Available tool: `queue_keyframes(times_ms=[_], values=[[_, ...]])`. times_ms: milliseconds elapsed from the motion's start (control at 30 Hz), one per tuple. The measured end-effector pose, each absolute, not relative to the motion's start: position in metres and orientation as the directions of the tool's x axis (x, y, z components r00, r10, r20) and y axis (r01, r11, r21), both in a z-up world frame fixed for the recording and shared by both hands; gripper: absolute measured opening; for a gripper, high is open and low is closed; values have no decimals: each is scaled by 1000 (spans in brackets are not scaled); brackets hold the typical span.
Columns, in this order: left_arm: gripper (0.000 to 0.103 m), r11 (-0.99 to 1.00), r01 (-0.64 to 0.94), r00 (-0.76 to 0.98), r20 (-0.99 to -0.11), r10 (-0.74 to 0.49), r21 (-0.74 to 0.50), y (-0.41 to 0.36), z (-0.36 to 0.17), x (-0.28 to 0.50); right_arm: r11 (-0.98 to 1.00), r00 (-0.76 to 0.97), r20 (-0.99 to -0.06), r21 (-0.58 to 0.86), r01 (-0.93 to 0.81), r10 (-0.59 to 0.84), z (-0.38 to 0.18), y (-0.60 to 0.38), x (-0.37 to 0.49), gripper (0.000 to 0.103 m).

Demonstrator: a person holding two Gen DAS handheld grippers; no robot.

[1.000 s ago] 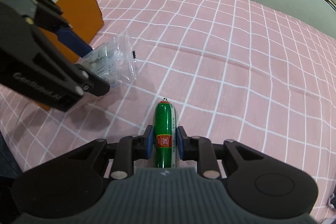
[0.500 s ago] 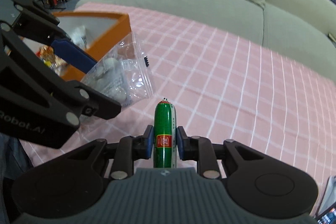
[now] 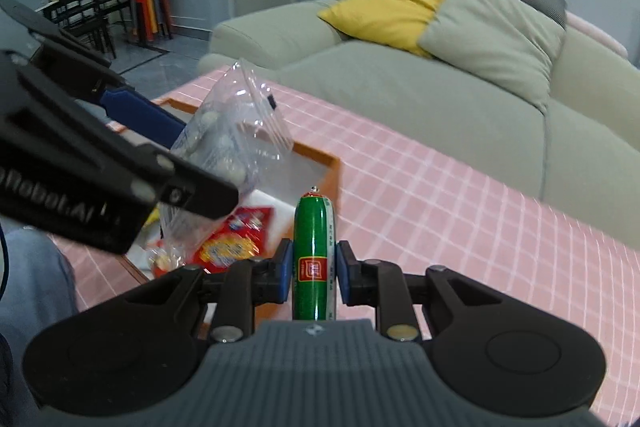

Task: Organize snacks
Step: 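Carry the sausage and quail-egg pack up and over the orange box, then open both tools to drop the sausage and egg pack into the box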

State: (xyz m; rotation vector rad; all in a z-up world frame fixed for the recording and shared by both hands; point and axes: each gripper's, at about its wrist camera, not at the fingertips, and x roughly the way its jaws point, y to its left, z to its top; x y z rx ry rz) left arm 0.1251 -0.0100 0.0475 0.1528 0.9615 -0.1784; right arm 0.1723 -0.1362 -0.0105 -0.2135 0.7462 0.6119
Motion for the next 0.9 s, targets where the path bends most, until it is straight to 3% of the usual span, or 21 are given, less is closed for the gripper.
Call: queue_keyframes(times_ms=[400,900], values=[[64,992,111,533,-846,-2,67,66,38,136,708,498,-721,-15,-706,482,-9,-50,184,19],[64,996,80,359,-933,16,48,110,-42,176,586,459,-829,-208,-783,319,-68,22,213,19]])
